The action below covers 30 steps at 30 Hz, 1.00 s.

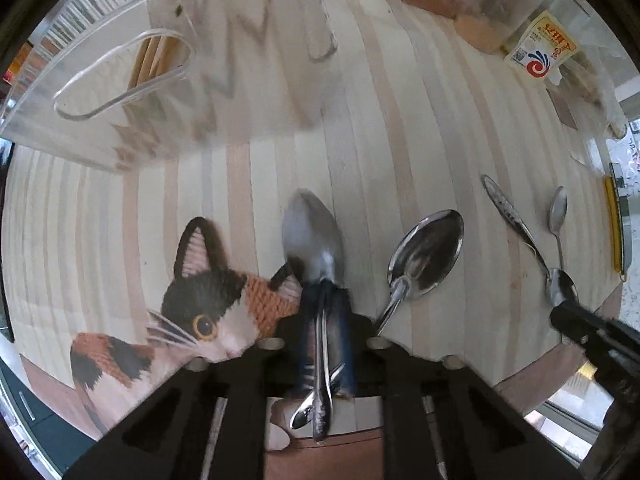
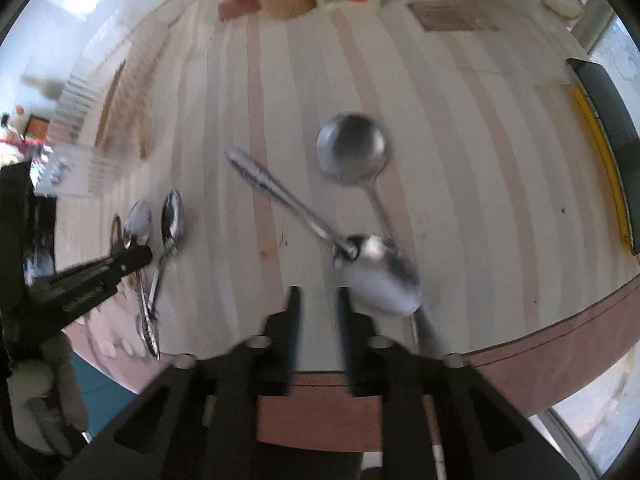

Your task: Organize utensils

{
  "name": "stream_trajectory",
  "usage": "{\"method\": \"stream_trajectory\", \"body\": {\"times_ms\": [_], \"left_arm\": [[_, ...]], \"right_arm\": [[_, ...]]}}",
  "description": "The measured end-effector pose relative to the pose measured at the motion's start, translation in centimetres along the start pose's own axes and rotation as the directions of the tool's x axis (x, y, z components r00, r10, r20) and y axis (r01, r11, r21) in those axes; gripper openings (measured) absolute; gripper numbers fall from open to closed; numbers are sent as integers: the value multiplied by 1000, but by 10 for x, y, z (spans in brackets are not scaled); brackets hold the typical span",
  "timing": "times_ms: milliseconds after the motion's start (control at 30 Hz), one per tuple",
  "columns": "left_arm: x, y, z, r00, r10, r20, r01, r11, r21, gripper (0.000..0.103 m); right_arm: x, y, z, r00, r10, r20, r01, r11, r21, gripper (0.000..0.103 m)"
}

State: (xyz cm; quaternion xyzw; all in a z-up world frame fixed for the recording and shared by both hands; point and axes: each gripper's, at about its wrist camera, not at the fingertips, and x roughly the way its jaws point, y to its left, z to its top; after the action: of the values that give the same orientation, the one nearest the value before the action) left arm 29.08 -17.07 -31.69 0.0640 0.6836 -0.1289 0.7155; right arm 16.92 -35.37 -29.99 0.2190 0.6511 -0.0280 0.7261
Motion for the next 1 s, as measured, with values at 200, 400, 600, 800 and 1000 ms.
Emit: {"method": "stream_trajectory", "body": {"times_ms": [200,400,600,800,1000], "left_arm": [[-11,26,-3,999,28,32,-27,999,-17,2],[-29,56,-19,998,34,46,-32,998,-60,2],[-29,88,-30,999,-16,39,21,990,-137,3],[-24,116,-35,993,-122,4,120,969,-216,12],[-15,113,-31,986,-166,-11,159,956,-245,40]], "right_arm": [[-7,3,9,998,-65,10,65,994,-91,45],[21,29,16,967,-254,-20,241,938,-249,43],[26,40,19,978,-194,-78,175,964,-201,0],[27,39,21,970,148,-196,-152,988,-5,8],[13,32,33,975,177,-137,-168,983,70,42]]}}
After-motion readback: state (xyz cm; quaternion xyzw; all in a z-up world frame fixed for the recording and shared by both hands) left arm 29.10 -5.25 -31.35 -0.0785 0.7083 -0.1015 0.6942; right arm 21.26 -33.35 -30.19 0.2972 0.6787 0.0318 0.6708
